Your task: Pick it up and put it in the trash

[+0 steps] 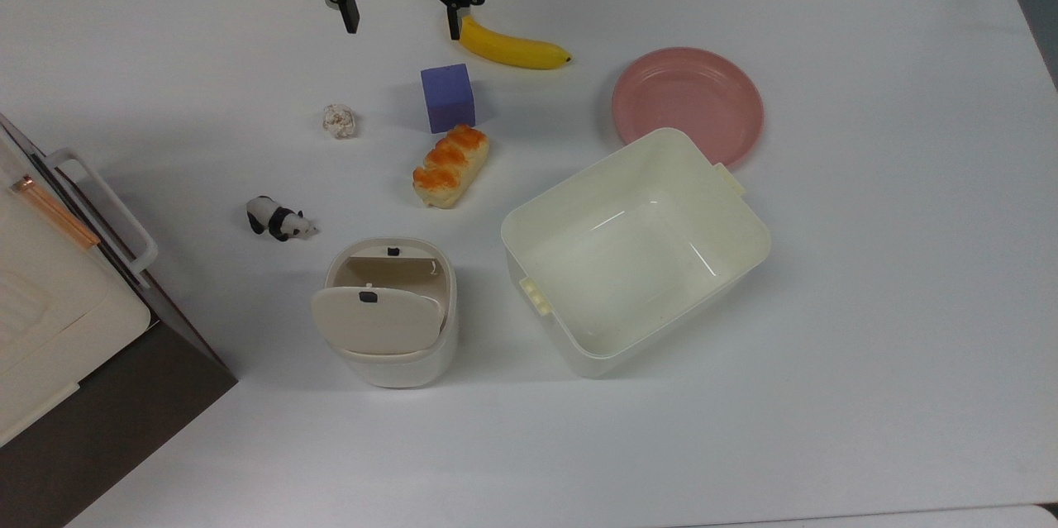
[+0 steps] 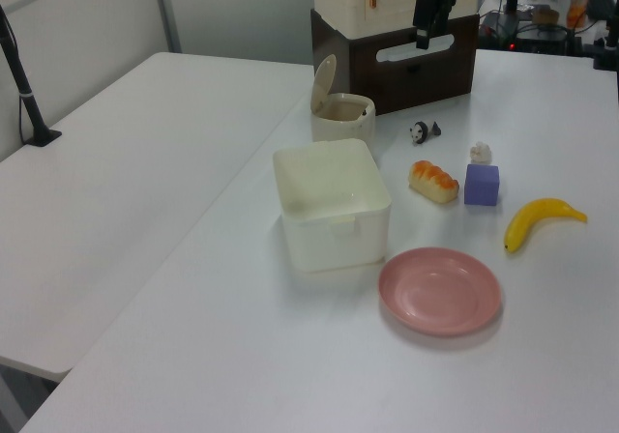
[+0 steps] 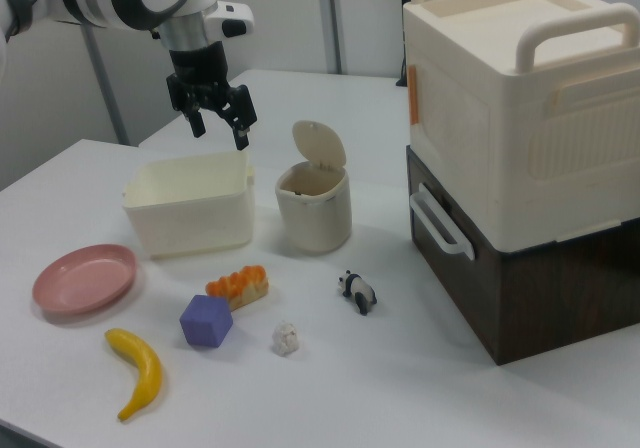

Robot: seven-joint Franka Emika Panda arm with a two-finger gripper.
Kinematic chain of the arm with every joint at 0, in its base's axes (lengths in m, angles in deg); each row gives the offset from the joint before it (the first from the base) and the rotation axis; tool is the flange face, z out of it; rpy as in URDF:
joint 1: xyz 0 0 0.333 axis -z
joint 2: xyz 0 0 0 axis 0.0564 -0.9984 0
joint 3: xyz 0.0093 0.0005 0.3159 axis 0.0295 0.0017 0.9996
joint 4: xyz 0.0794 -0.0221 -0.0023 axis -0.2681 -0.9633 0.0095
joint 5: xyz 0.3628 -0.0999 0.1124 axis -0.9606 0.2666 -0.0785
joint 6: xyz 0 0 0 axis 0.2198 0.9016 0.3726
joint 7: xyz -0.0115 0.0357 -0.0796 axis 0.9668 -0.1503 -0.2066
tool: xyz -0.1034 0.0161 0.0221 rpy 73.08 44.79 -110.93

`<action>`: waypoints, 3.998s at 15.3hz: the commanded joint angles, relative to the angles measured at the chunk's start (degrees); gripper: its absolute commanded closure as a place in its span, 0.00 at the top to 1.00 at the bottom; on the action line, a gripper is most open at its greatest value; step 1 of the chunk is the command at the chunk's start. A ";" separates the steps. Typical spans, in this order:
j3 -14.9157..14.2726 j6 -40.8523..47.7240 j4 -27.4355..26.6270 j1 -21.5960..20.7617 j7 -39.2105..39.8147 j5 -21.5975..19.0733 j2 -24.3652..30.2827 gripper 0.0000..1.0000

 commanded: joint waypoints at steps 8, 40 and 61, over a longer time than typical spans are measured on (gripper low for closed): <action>0.40 1.75 -0.09 -0.70 -0.42 0.41 0.11 1.00; -0.31 -18.90 -28.39 7.47 9.33 1.64 6.53 0.99; -0.31 -30.50 -40.17 12.04 11.44 4.72 5.48 0.97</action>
